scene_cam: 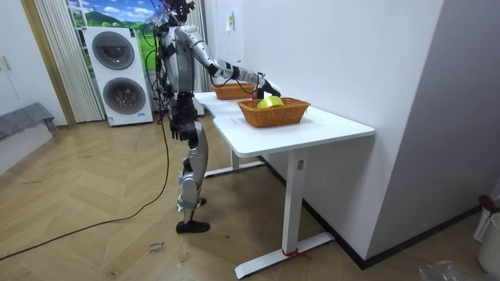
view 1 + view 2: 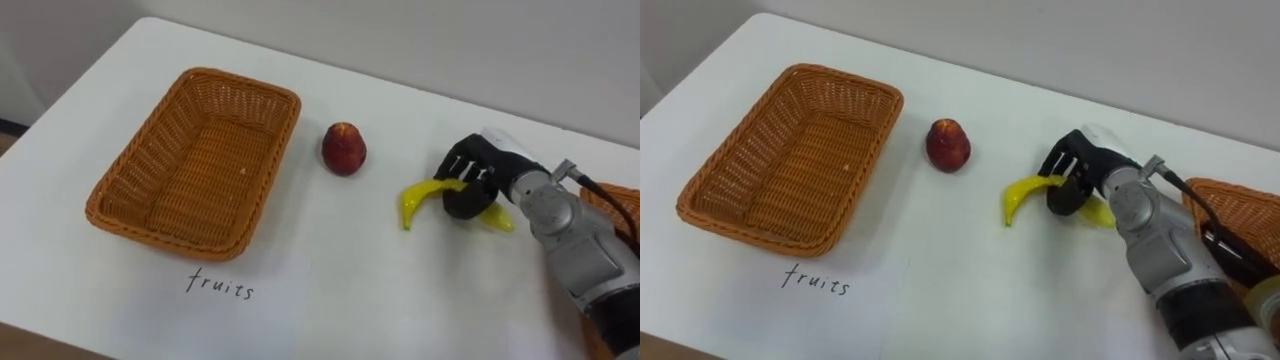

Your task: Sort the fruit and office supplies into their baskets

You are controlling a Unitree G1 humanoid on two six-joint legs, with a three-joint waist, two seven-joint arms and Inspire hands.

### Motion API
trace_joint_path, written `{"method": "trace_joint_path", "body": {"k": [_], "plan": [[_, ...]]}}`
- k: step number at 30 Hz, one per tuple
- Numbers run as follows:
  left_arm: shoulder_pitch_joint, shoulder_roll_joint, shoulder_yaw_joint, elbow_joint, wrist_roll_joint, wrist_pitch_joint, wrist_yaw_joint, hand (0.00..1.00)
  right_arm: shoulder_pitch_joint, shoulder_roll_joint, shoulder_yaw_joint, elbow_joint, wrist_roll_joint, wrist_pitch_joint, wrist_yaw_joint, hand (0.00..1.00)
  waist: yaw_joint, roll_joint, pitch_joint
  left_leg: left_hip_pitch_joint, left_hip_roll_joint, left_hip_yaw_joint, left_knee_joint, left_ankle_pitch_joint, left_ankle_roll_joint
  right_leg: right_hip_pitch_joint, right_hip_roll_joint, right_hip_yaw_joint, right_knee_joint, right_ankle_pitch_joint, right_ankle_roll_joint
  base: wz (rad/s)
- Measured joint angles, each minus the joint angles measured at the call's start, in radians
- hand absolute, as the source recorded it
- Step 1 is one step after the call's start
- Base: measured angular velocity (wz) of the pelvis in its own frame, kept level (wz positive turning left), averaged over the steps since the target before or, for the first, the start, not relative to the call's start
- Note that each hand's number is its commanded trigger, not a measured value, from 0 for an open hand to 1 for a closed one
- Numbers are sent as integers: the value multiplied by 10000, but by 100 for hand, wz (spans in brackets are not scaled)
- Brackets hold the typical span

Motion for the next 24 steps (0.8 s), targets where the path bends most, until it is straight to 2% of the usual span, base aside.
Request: {"method": "trace_joint_path", "body": {"k": [5, 10, 14, 18, 24], "plan": [[21, 13, 3, -23, 14, -19, 1, 0, -4, -4, -11, -729, 29, -13, -28, 100, -58, -3, -4, -56, 1, -7, 10, 3, 0, -44, 4, 17, -7, 0, 0, 1], [62, 29, -2, -20, 21, -95, 7, 0, -4, -4, -15, -2356, -42, -212, -243, 100, -207, 7, -9, -25, -3, -25, -3, 4, 1, -22, 13, 51, -15, 0, 0, 1], [57, 34, 17, -51, 39, -97, 37, 0, -6, -20, -16, -3174, -3, -224, -413, 100, -243, 9, -12, -35, 0, -20, -16, 4, 1, -29, 15, 40, -20, 0, 0, 0], [67, 30, 42, 19, 33, -172, 284, 0, -7, -120, -45, -3976, -44, -267, -451, 100, -277, 9, -25, 5, -1, -5, -36, 6, 1, -11, 27, 218, -15, 0, 0, 0], [178, -89, 426, 6, 36, -165, 421, 0, -9, -111, -399, -5176, -381, -218, -472, 100, -363, 59, -46, 109, -4, 32, -89, 10, 8, 88, 24, 318, -16, 0, 0, 0]]}}
